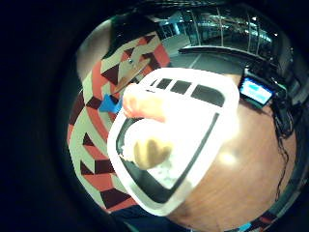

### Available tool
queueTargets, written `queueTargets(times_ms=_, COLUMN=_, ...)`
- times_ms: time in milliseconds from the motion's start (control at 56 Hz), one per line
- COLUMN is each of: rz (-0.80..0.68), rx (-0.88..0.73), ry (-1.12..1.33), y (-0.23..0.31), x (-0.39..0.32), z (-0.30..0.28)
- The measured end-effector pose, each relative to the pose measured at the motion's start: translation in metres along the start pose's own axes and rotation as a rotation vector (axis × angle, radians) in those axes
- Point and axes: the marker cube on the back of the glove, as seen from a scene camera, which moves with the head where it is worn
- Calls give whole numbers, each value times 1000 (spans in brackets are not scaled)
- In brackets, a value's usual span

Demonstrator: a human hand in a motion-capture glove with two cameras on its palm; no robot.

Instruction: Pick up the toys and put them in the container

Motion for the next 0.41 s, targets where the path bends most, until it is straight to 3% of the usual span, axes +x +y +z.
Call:
queueTargets(times_ms=268, rz=55, rx=50, ry=96, y=47, x=44, z=-87)
queueTargets(times_ms=411, rz=96, rx=88, ry=145, y=89, x=50, z=-103)
